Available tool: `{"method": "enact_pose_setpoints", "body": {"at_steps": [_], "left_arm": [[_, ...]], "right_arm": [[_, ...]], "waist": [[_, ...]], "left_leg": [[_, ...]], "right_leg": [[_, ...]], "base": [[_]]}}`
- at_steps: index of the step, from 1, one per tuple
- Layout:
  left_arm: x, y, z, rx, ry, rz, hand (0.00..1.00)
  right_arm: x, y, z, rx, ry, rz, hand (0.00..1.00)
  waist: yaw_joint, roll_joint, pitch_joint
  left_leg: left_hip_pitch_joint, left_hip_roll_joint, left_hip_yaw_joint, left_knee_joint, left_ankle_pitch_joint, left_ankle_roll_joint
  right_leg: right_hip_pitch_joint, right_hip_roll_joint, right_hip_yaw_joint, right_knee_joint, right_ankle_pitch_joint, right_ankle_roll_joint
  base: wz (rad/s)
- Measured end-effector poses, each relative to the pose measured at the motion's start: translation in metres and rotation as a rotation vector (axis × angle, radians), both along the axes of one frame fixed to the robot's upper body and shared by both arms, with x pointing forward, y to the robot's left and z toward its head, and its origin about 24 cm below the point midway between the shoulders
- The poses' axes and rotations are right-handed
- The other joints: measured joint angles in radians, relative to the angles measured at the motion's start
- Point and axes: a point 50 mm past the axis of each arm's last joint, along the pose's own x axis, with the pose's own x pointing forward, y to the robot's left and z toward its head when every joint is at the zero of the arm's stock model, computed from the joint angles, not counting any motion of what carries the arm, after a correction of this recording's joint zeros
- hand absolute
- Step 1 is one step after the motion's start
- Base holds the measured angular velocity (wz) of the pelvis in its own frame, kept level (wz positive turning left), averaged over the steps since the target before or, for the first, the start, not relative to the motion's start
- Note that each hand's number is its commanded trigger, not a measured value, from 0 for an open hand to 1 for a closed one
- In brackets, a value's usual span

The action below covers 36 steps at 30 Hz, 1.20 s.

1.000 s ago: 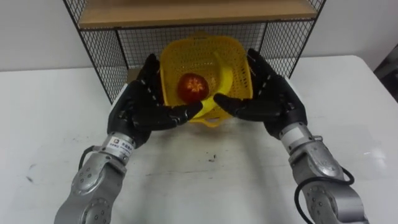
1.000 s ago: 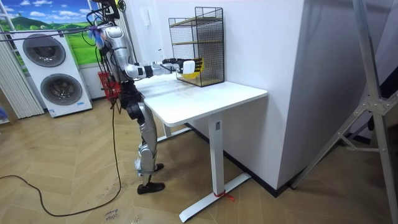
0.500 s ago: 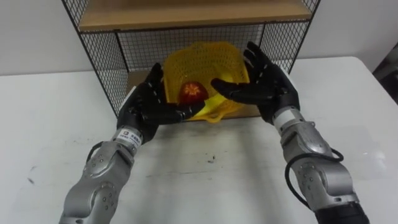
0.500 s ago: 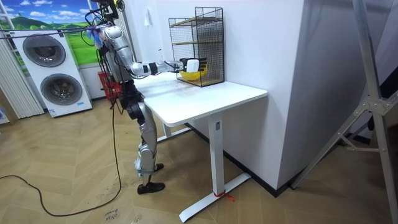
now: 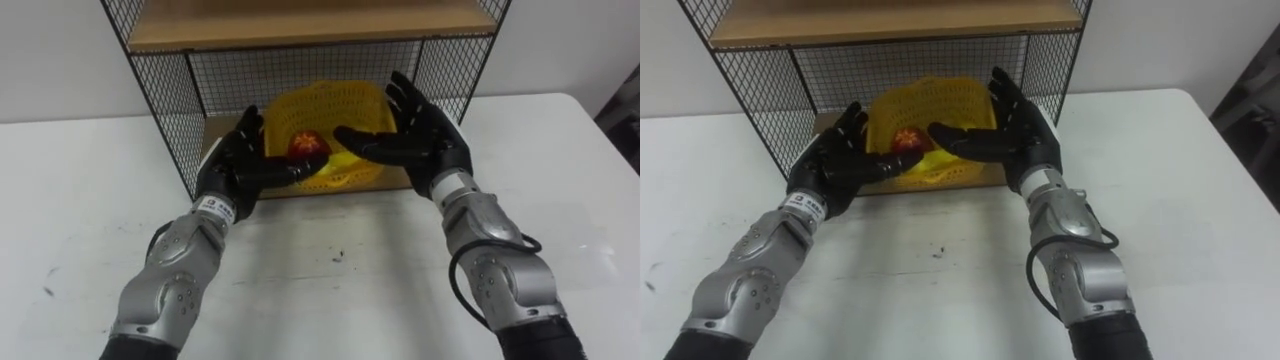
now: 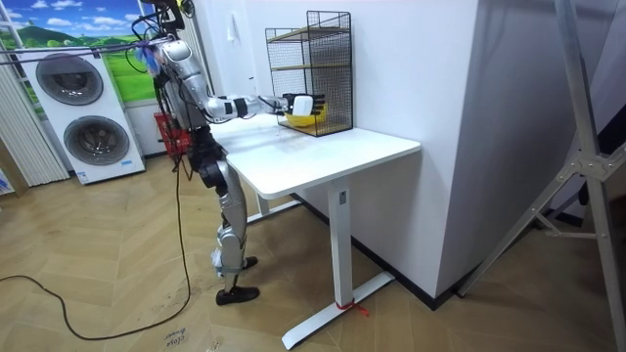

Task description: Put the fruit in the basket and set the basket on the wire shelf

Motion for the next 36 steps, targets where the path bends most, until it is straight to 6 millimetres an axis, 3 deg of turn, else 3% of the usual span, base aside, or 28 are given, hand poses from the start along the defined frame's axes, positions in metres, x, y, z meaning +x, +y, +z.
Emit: {"method": "enact_pose_setpoints", "body": {"at_steps": [25,36], "left_arm": [[0.000,-0.001,-0.017,-0.005,0.114,0.060,0.00],[-0.001,0.005,-0.020,0.020,0.132,0.064,0.00]], "right_arm": [[-0.001,0.009,-0.032,0.117,0.190,-0.038,0.00],[-0.002,0.000,-0.039,0.106,0.229,-0.077,0.00]], "waist": [[-0.017,0.015,0.0014],[-0.017,0.016,0.0009]], "left_leg": [[0.032,0.002,-0.002,-0.011,0.004,-0.002],[0.048,0.002,0.000,-0.015,0.005,-0.001]], "right_leg": [[0.046,0.007,-0.017,-0.034,0.014,-0.001],[0.059,0.001,-0.026,-0.032,0.014,0.000]], "base": [[0.01],[0.01]]}}
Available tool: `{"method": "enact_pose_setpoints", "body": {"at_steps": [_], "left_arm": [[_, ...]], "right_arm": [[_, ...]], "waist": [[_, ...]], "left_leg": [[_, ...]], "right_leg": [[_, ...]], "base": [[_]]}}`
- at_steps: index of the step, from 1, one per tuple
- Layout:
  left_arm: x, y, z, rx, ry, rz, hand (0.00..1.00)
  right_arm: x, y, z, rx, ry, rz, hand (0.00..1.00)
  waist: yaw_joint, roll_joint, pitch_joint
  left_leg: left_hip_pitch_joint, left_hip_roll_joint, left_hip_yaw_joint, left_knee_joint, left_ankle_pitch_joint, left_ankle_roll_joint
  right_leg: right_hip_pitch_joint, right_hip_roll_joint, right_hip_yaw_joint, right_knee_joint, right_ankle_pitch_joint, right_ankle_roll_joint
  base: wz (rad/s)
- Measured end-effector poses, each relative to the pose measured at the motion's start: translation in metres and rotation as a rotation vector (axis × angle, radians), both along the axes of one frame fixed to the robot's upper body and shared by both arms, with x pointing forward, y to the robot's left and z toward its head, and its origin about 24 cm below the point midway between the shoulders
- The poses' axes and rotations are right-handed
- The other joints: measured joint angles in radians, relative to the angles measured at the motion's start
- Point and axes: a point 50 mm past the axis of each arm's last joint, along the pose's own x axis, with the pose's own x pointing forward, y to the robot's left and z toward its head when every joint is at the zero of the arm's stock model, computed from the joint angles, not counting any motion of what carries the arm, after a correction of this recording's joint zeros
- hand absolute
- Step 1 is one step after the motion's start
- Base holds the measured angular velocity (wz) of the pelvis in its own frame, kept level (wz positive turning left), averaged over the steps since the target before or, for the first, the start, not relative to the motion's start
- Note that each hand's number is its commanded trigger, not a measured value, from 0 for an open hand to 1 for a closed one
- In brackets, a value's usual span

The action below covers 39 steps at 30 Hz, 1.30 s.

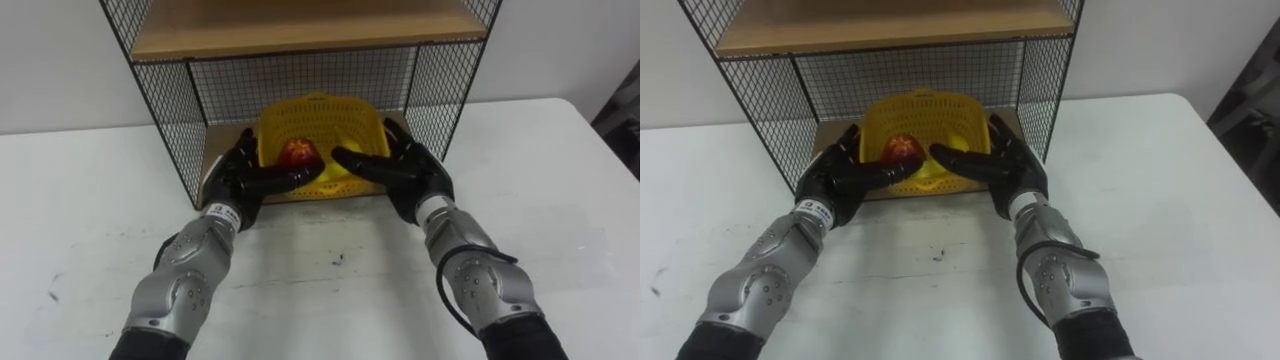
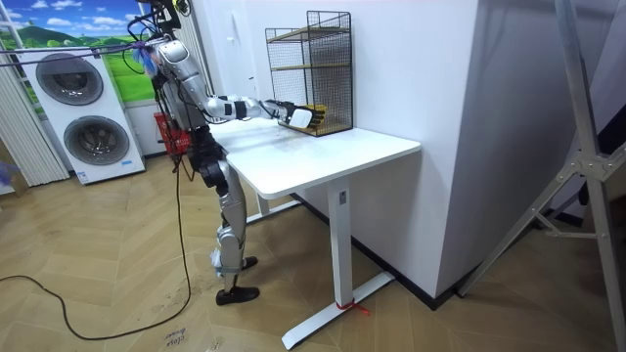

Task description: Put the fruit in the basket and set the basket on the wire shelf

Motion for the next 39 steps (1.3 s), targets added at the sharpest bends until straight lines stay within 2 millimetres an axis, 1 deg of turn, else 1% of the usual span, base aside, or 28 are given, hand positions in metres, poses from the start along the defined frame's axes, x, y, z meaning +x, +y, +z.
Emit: {"method": "enact_pose_setpoints", "body": {"at_steps": [8,11,14,16,21,26,30,33,35,37,39], "left_arm": [[0.000,0.002,0.001,0.005,-0.001,0.003,0.00],[0.002,0.007,0.003,0.002,-0.005,0.030,0.00],[0.008,0.013,0.010,-0.001,-0.026,0.061,0.00],[0.012,0.018,0.016,-0.007,-0.045,0.085,0.00],[0.013,0.020,0.019,-0.006,-0.058,0.093,0.00],[0.014,0.023,0.021,-0.004,-0.066,0.099,0.00],[0.015,0.024,0.035,0.002,-0.125,0.101,0.00],[0.016,0.029,0.043,0.018,-0.157,0.106,0.00],[0.017,0.034,0.050,0.047,-0.185,0.118,0.00],[0.017,0.034,0.061,0.069,-0.234,0.110,0.00],[0.017,0.034,0.067,0.073,-0.262,0.107,0.00]], "right_arm": [[0.000,-0.006,-0.001,-0.045,0.001,0.002,0.00],[0.000,-0.008,-0.001,-0.050,0.000,0.000,0.00],[0.000,-0.010,-0.001,-0.055,0.000,-0.003,0.00],[0.000,-0.010,-0.001,-0.055,0.000,-0.004,0.00],[0.001,-0.017,0.000,-0.071,-0.003,-0.011,0.00],[0.001,-0.022,0.002,-0.085,-0.008,-0.020,0.00],[0.006,-0.024,0.009,-0.088,-0.034,-0.020,0.00],[0.009,-0.022,0.016,-0.096,-0.061,-0.015,0.00],[0.010,-0.022,0.023,-0.135,-0.095,-0.010,0.00],[0.012,-0.024,0.036,-0.179,-0.153,-0.002,0.00],[0.013,-0.024,0.044,-0.185,-0.188,-0.001,0.00]], "waist": [[0.000,0.001,-0.0007],[0.000,-0.001,-0.0022],[0.002,-0.003,-0.0035],[0.002,-0.006,-0.0076],[0.002,-0.011,-0.0156],[0.003,-0.010,-0.0161],[0.003,-0.009,-0.0165],[0.001,-0.007,-0.0178],[-0.004,-0.007,-0.0180],[-0.003,-0.007,-0.0181],[0.000,-0.007,-0.0182]], "left_leg": [[0.002,-0.001,-0.001,-0.003,0.003,-0.001],[0.002,-0.001,-0.001,-0.003,0.003,-0.001],[0.001,-0.001,-0.001,-0.003,0.003,-0.001],[0.002,-0.001,-0.001,-0.002,0.005,-0.001],[0.002,-0.002,-0.003,-0.001,0.006,-0.001],[0.001,-0.001,-0.003,-0.002,0.006,-0.001],[0.001,-0.001,-0.002,-0.006,0.006,-0.001],[0.001,-0.001,0.000,-0.003,0.006,-0.001],[-0.003,-0.001,-0.001,-0.003,0.007,-0.001],[-0.008,-0.001,0.000,-0.011,0.007,-0.001],[-0.008,-0.002,0.000,-0.013,0.009,-0.001]], "right_leg": [[0.000,0.000,0.001,0.000,0.000,0.000],[0.000,0.001,0.002,-0.001,0.000,0.000],[0.000,0.001,0.002,-0.002,0.000,0.000],[0.000,0.001,0.002,-0.002,0.000,0.000],[0.002,0.000,0.000,-0.001,0.000,0.000],[0.001,0.001,0.001,0.000,0.000,0.000],[0.000,0.000,0.002,0.000,0.000,0.000],[-0.004,0.000,0.004,0.000,0.000,0.000],[-0.008,0.000,0.003,-0.001,0.000,0.000],[-0.014,0.000,0.004,0.000,0.000,0.000],[-0.016,0.000,0.006,-0.001,0.001,-0.001]], "base": [[0.00],[0.00],[0.00],[0.00],[0.00],[0.00],[0.00],[0.00],[0.00],[0.00],[0.00]]}}
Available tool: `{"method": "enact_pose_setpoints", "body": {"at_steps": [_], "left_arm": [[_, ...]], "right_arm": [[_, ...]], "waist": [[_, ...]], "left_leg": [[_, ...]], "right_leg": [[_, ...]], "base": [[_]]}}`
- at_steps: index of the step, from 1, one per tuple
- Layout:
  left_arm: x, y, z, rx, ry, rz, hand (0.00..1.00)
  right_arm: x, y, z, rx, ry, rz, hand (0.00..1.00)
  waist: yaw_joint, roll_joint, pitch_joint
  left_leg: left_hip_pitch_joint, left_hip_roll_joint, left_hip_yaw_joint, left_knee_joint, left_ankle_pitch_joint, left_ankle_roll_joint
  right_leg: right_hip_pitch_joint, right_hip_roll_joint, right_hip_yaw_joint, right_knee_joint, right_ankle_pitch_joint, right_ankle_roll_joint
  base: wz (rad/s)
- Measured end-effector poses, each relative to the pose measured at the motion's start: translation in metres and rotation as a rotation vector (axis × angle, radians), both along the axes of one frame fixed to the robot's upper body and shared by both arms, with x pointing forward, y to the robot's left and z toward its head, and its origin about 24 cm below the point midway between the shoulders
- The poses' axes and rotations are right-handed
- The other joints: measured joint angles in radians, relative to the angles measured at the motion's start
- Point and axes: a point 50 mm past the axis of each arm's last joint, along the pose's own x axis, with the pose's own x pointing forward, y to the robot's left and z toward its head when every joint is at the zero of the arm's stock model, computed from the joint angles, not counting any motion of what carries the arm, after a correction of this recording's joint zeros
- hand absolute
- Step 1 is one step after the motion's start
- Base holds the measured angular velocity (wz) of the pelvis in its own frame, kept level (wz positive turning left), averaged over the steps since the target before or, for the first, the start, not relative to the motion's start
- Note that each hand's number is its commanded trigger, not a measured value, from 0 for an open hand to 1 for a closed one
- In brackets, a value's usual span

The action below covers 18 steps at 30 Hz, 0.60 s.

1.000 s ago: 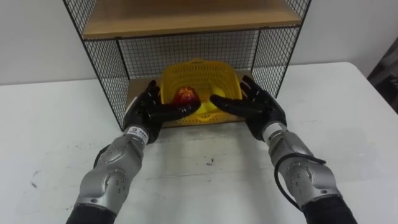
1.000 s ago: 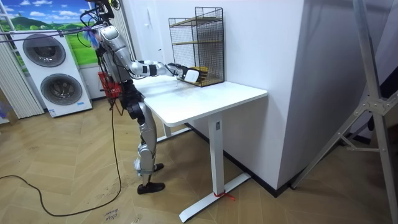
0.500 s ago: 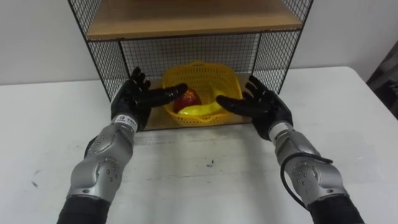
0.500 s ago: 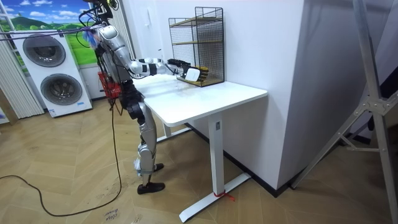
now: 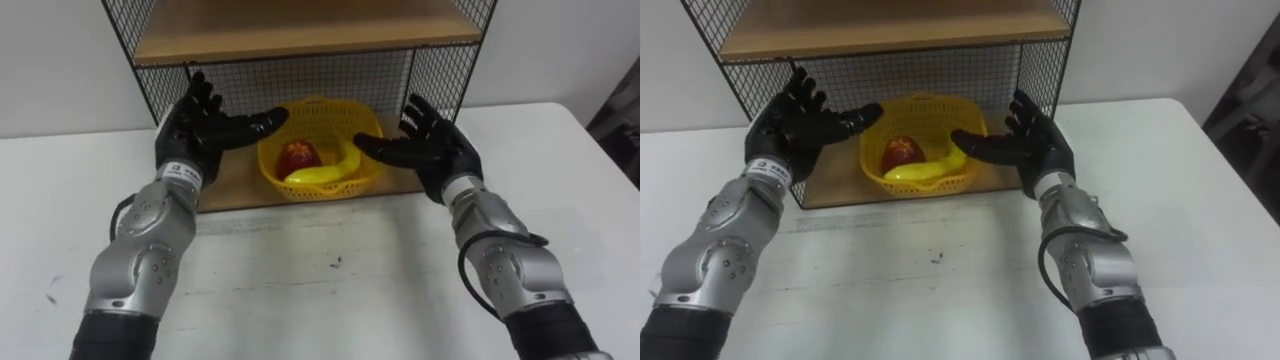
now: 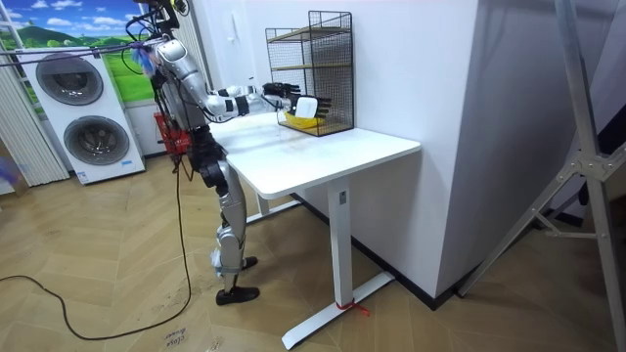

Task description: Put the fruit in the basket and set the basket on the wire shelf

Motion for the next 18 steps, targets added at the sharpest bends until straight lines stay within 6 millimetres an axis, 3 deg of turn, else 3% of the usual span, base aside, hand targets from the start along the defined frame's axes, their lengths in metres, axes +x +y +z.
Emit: {"method": "enact_pose_setpoints", "body": {"at_steps": [12,18], "left_arm": [[-0.007,0.002,-0.004,0.013,-0.012,-0.037,0.00],[-0.032,0.008,-0.010,0.009,-0.063,-0.024,0.00]], "right_arm": [[-0.010,-0.003,0.008,-0.087,-0.073,0.013,0.00],[-0.025,-0.008,0.006,-0.074,-0.101,0.044,0.00]], "waist": [[0.000,0.003,-0.0048],[-0.004,-0.007,-0.0092]], "left_leg": [[0.033,-0.001,0.004,-0.035,0.021,-0.005],[0.044,0.000,0.022,-0.049,0.023,-0.005]], "right_leg": [[0.016,-0.002,0.008,-0.003,0.004,0.000],[0.019,-0.001,0.021,-0.016,0.004,-0.002]], "base": [[0.00],[-0.08]]}}
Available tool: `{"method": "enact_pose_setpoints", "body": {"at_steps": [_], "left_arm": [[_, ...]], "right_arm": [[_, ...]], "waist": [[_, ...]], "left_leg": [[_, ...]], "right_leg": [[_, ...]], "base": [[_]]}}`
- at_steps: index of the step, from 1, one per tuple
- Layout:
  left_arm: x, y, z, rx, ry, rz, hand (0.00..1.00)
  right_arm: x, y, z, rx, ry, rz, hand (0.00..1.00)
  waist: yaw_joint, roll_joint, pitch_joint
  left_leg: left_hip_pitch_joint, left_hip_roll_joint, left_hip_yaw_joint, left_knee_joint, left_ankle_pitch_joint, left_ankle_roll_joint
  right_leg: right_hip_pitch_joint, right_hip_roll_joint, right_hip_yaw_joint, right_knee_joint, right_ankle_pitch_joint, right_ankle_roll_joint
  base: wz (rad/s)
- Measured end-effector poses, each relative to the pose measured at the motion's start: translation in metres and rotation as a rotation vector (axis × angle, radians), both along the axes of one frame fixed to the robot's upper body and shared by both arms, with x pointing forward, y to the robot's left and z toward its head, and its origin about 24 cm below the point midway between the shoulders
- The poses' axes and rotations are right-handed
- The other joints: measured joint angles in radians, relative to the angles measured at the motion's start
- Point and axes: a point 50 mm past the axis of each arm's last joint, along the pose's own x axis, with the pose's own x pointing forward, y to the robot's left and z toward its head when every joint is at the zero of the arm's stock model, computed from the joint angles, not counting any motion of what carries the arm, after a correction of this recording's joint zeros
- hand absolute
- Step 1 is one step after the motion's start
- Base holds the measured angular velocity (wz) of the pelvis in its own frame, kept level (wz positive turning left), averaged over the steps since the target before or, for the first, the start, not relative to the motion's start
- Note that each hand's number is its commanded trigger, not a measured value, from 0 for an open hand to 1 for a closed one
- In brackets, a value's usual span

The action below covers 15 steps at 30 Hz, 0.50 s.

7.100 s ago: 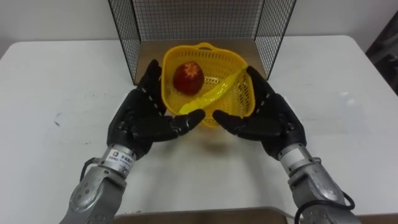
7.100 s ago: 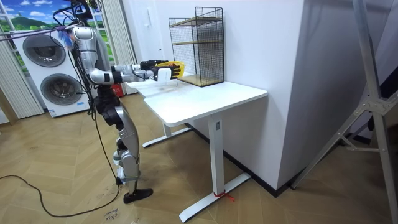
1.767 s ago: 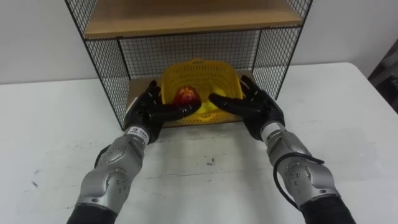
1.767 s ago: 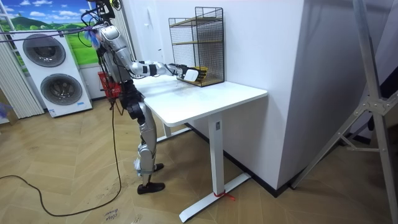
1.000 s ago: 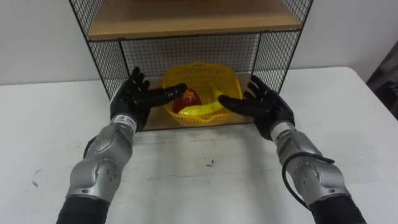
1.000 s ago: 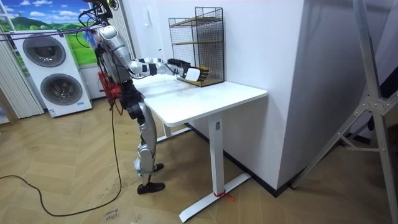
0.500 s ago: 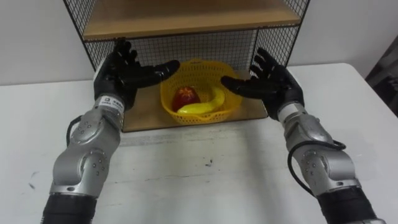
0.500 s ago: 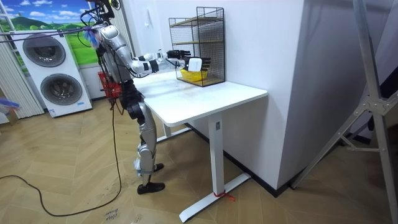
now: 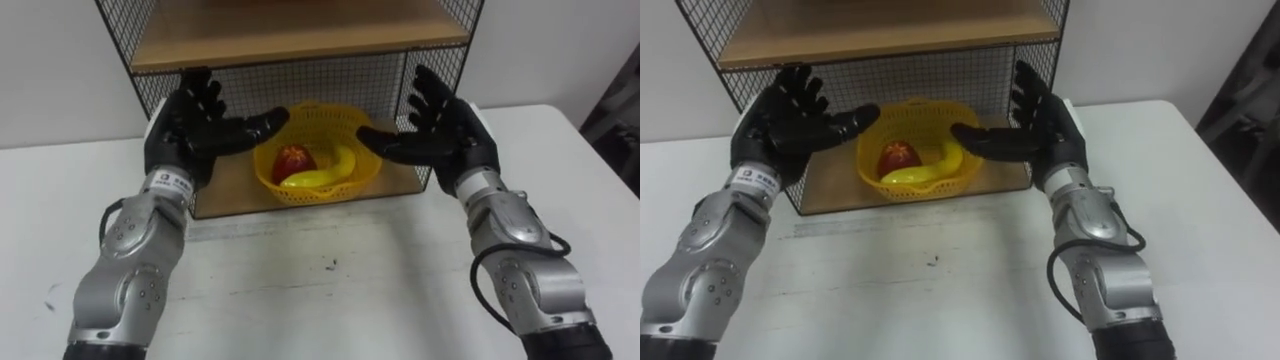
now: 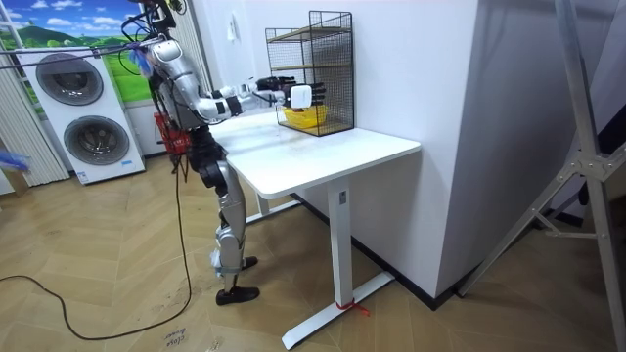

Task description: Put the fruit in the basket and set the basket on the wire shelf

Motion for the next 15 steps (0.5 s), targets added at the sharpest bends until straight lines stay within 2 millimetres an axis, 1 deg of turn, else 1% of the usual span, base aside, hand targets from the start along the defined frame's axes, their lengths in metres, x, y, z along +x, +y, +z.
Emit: {"method": "enact_pose_setpoints", "body": {"at_steps": [1,4,6,8,10,14,15], "left_arm": [[-0.004,0.002,-0.004,0.000,0.012,0.007,0.00],[-0.014,0.004,-0.013,-0.003,0.038,0.011,0.00],[-0.016,0.005,-0.015,-0.005,0.046,0.011,0.00],[-0.018,0.005,-0.014,-0.005,0.036,0.006,0.00],[-0.025,0.005,-0.009,0.000,-0.007,0.006,0.00],[-0.032,0.006,-0.009,0.012,-0.020,0.008,0.00],[-0.035,0.007,-0.009,0.014,-0.022,0.009,0.00]], "right_arm": [[-0.004,0.000,-0.001,0.001,-0.001,0.004,0.00],[-0.015,-0.001,-0.002,-0.009,-0.014,0.009,0.00],[-0.018,-0.001,-0.003,-0.004,-0.022,0.021,0.00],[-0.021,-0.001,0.000,-0.005,-0.037,0.033,0.00],[-0.027,-0.002,0.005,0.004,-0.079,0.045,0.00],[-0.031,-0.007,0.004,0.006,-0.089,0.041,0.00],[-0.035,-0.008,0.002,0.002,-0.088,0.038,0.00]], "waist": [[-0.002,-0.005,-0.0018],[-0.001,-0.015,-0.0014],[-0.002,-0.017,-0.0012],[-0.002,-0.017,-0.0012],[-0.009,-0.016,-0.0009],[-0.013,-0.014,-0.0003],[-0.014,-0.014,-0.0001]], "left_leg": [[0.000,0.000,0.000,0.003,0.000,0.000],[-0.004,0.000,0.000,0.005,0.000,0.000],[-0.005,0.000,0.000,0.005,0.000,0.000],[-0.008,0.000,0.001,0.003,0.000,0.000],[-0.015,0.001,-0.001,0.001,0.000,0.000],[-0.019,0.002,-0.002,0.000,0.000,0.000],[-0.021,0.002,-0.003,-0.001,0.000,0.000]], "right_leg": [[0.000,0.000,0.000,-0.004,0.000,0.000],[-0.003,0.001,0.000,-0.004,0.000,0.000],[-0.004,0.001,0.000,-0.004,0.000,0.000],[-0.006,0.001,-0.001,-0.006,0.000,0.000],[-0.006,0.001,-0.003,-0.018,0.004,0.000],[-0.007,0.002,-0.005,-0.022,0.006,-0.001],[-0.010,0.003,-0.004,-0.023,0.006,-0.001]], "base": [[0.00],[0.00],[0.00],[0.00],[0.04],[0.01],[0.00]]}}
